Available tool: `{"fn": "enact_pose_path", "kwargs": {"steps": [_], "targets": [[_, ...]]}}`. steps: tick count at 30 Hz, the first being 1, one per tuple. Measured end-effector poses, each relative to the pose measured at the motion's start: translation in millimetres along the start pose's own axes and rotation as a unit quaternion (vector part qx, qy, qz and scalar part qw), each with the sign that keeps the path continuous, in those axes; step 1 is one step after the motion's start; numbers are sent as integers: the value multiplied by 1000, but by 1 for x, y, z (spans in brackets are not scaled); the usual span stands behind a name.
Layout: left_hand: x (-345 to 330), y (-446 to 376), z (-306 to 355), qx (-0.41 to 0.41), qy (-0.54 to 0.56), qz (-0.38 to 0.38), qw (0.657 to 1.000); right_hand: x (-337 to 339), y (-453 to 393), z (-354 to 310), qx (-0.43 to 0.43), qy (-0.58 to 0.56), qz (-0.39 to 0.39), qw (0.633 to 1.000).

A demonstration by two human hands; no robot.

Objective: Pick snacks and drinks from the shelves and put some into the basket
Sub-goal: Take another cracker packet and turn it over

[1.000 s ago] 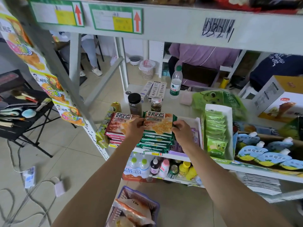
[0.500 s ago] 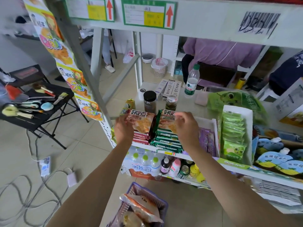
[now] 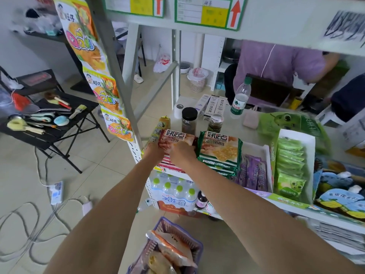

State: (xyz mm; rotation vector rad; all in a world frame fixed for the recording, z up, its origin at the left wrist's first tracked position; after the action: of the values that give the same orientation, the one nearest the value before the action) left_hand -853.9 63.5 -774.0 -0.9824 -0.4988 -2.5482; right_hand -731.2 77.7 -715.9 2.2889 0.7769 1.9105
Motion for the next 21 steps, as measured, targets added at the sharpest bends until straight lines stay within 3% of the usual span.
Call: {"fn": "enact_pose_path", "kwargs": {"steps": [5,9,16,21], "targets": [[0,-4,-12,22,70,19,997,-21,-9,20,-120,-187,-42,974],[22,28,3,37,86,74,993,-30,-13,28,-130,-305,-23,943],[36,58,4,-2,241,148,959,3,29,48,-120,-425,91,892],[43,92,15,-48,340,177,923,42,56,73,-64,-516,196,832]]}}
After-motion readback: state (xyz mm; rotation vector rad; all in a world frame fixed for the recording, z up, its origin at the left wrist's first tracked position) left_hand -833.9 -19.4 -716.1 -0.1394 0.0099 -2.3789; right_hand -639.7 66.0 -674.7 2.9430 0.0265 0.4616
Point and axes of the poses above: each hand's wrist, its own y-axis away from the middle knuckle, its own x-axis out of the back of the hand, z = x × y, the point moved 10 cm from there along -y, towards the middle knuckle, and after that the axes turned 8 degrees about -x, right-handed, at the moved point
